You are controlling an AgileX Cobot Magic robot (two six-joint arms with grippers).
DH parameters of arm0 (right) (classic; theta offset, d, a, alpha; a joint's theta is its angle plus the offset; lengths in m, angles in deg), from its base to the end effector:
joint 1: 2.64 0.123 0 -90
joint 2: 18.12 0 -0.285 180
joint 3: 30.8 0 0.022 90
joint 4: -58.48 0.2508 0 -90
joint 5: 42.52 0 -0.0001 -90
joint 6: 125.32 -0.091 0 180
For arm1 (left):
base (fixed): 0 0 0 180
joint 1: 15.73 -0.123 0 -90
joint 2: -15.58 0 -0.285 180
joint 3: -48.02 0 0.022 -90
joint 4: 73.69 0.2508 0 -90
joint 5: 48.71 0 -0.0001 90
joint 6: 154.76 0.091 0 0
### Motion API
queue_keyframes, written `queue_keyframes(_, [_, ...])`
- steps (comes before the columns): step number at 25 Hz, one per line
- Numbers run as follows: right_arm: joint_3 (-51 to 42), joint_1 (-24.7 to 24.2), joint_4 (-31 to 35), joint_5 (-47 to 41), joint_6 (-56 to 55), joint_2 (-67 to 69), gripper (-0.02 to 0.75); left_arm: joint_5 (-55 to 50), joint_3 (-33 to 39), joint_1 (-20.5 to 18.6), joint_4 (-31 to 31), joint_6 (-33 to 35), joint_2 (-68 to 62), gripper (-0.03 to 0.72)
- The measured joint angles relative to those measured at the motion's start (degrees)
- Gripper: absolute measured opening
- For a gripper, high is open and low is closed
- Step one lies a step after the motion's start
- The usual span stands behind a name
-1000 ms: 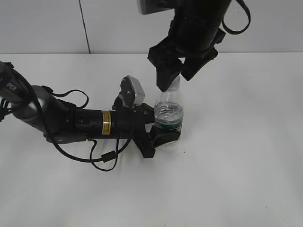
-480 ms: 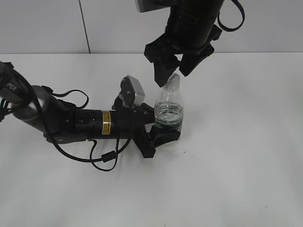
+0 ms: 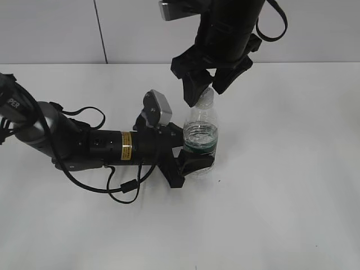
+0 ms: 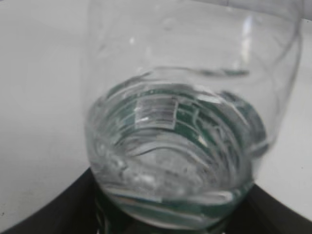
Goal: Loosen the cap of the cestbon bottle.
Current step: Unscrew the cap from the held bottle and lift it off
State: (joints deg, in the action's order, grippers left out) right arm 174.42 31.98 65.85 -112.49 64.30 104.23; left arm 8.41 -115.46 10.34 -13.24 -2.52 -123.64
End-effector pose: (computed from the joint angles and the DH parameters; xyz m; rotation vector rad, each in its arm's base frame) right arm 0.3430 0.2501 0.2664 -1.0650 2.7388 0.2526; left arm 0.3243 -0.2326 0.0599 1.1763 1.6464 -0.9496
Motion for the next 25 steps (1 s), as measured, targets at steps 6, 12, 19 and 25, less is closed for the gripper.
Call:
queue_keyframes(6, [0.0, 0.0, 0.2, 0.0, 0.0, 0.0, 0.322, 0.0, 0.0, 0.0, 0.0, 0.0, 0.0, 0.418])
queue_keyframes(12, [0.0, 0.0, 0.3, 0.0, 1.3, 0.0, 0.298, 0.0, 0.0, 0.0, 0.0, 0.0, 0.0, 0.418])
queue_keyframes(19, [0.1, 0.0, 0.9, -0.1, 31.3, 0.0, 0.298, -0.3, 0.0, 0.0, 0.8, 0.0, 0.0, 0.418])
queue_keyframes(25, [0.3, 0.0, 1.0, -0.4, 63.5, 0.0, 0.298, -0.3, -0.1, -0.1, 1.0, 0.0, 0.0, 0.418])
